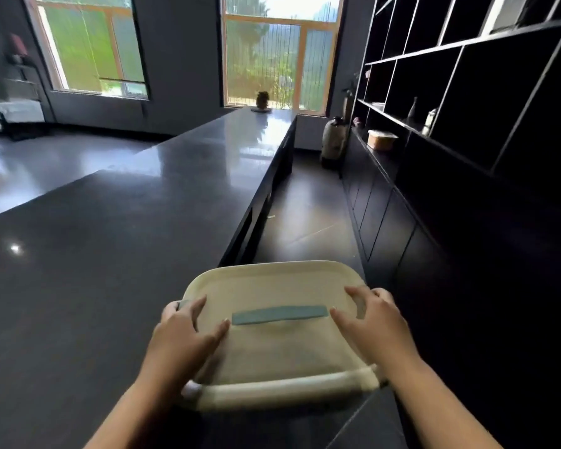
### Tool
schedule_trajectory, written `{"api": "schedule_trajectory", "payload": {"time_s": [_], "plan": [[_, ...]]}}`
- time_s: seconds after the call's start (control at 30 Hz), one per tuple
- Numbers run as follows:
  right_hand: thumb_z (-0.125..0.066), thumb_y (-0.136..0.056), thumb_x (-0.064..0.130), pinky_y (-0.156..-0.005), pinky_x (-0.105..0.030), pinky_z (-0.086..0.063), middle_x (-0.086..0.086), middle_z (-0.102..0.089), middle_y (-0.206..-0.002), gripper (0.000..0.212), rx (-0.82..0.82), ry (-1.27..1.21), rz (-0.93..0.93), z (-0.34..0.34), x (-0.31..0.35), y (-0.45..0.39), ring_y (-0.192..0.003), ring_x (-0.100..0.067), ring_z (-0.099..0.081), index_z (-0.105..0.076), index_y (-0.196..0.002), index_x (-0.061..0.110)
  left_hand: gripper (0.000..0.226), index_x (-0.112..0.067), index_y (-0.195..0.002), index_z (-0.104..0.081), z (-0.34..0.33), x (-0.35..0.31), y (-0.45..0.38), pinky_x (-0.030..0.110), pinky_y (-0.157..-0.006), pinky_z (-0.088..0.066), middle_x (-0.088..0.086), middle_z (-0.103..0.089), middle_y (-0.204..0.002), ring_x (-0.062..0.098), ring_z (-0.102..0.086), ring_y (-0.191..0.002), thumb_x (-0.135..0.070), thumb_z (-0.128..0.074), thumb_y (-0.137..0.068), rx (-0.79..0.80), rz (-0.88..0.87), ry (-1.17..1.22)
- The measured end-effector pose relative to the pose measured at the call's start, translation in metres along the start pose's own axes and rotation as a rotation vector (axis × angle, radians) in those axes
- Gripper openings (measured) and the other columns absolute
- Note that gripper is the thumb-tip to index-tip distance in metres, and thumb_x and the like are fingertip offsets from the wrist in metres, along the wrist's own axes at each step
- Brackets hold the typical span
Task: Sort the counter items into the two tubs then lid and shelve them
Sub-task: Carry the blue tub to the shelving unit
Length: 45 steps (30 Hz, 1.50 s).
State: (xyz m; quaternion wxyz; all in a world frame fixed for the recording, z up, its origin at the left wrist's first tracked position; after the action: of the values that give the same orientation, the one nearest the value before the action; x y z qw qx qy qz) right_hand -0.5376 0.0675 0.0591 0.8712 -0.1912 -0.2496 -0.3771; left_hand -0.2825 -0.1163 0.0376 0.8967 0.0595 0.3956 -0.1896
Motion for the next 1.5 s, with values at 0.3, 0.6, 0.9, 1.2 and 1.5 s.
{"api": "schedule_trajectory", "payload": {"time_s": [0.3, 0.6, 0.9, 1.2, 1.5], "plan": [[-0.063, -0.08, 0.054, -0.079, -0.027, -0.04, 0.0, -0.04, -0.133, 0.053, -0.06, -0.028, -0.158, -0.035, -0.047, -0.185, -0.1, -0.018, -0.053, -0.052, -0.13, 0.038, 0.072, -0.022, -0.137, -0.048, -0.103, -0.051, -0.213, 0.035, -0.105, -0.037, 0.011, -0.038, -0.141, 0.028, -0.046, -0.125, -0.044, -0.074, -0.074, 0.15, -0.086, 0.007], [-0.061, -0.088, 0.04, -0.08, -0.026, -0.04, -0.004, -0.043, -0.128, 0.042, -0.148, -0.039, -0.307, -0.064, -0.065, -0.367, -0.104, -0.023, -0.057, -0.056, -0.129, 0.032, 0.062, -0.026, -0.136, -0.048, -0.182, -0.113, -0.419, 0.034, -0.103, -0.037, 0.009, -0.039, -0.139, 0.026, -0.044, -0.126, -0.042, -0.068, -0.08, 0.253, -0.168, -0.045], [-0.063, -0.087, 0.037, -0.089, -0.027, -0.043, -0.004, -0.042, -0.127, 0.044, -0.187, -0.09, -0.319, -0.086, -0.104, -0.588, -0.104, -0.024, -0.056, -0.056, -0.13, 0.03, 0.061, -0.029, -0.136, -0.047, -0.287, -0.185, -0.618, 0.038, -0.104, -0.039, 0.011, -0.04, -0.136, 0.029, -0.046, -0.122, -0.042, -0.068, -0.08, 0.273, -0.184, -0.035], [-0.064, -0.086, 0.038, -0.092, -0.026, -0.041, -0.001, -0.041, -0.128, 0.045, -0.137, -0.085, -0.293, -0.099, -0.121, -0.822, -0.11, -0.022, -0.054, -0.055, -0.13, 0.033, 0.059, -0.028, -0.133, -0.05, -0.361, -0.252, -0.813, 0.036, -0.101, -0.039, 0.011, -0.043, -0.131, 0.029, -0.048, -0.119, -0.039, -0.07, -0.079, 0.243, -0.139, -0.02], [-0.067, -0.085, 0.036, -0.086, -0.02, -0.035, 0.002, -0.038, -0.121, 0.047, -0.21, -0.187, -0.351, -0.13, -0.152, -1.045, -0.095, -0.011, -0.046, -0.057, -0.13, 0.029, 0.057, -0.026, -0.131, -0.053, -0.454, -0.334, -1.038, 0.038, -0.1, -0.04, 0.012, -0.044, -0.13, 0.029, -0.05, -0.116, -0.037, -0.071, -0.079, 0.286, -0.231, -0.008]]}}
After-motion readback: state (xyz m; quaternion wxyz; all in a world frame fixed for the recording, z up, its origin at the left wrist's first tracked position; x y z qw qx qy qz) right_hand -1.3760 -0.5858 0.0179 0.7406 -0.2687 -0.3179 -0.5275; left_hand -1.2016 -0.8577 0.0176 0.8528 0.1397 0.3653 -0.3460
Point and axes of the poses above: each hand's wrist, its own y-axis away from the middle knuckle, its own z-axis out of the back of the hand, x = y × z, the point moved 7 cm from there along -y, towards the middle knuckle
